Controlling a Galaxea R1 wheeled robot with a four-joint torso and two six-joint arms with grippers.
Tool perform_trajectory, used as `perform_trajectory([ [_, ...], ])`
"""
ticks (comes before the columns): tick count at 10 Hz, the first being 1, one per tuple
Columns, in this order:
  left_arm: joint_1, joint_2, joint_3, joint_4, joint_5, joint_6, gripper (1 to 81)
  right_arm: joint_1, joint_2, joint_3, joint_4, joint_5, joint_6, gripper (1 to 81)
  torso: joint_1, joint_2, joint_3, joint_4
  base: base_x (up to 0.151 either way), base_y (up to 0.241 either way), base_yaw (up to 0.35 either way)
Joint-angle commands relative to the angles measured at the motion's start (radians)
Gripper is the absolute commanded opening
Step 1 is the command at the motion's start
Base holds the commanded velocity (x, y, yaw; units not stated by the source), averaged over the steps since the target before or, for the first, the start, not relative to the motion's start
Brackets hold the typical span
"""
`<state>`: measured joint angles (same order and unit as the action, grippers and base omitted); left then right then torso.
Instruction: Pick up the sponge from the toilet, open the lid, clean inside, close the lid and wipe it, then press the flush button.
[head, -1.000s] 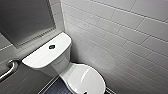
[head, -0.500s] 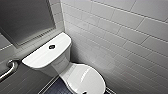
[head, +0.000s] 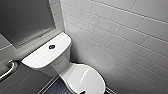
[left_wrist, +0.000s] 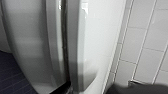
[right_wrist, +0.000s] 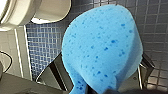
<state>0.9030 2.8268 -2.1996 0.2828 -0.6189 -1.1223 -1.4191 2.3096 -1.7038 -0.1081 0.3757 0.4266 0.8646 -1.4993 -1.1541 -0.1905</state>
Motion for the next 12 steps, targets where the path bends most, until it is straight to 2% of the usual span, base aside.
perform_trajectory([
  [1,-0.163,-0.049,0.011,-0.002,-0.142,0.010,81.1,0.002,-0.048,0.021,-0.007,-0.051,-0.002,1.0,0.000,0.000,0.000,0.000,0.000,0.000,0.000],
  [7,-0.166,-0.047,0.017,0.084,-0.157,-0.048,81.1,0.004,-0.036,0.012,-0.007,-0.051,-0.002,1.0,0.000,0.000,0.000,0.000,0.000,0.000,0.000],
  [9,-0.170,-0.056,0.027,0.164,-0.180,-0.119,81.1,0.004,-0.028,0.007,-0.007,-0.052,-0.002,1.0,0.000,0.000,0.000,0.000,0.000,0.000,0.000],
  [12,-0.181,-0.096,0.113,0.205,-0.194,-0.131,81.1,0.007,-0.022,0.006,-0.010,-0.052,-0.003,1.0,0.000,0.000,-0.001,0.000,0.000,0.000,0.000],
])
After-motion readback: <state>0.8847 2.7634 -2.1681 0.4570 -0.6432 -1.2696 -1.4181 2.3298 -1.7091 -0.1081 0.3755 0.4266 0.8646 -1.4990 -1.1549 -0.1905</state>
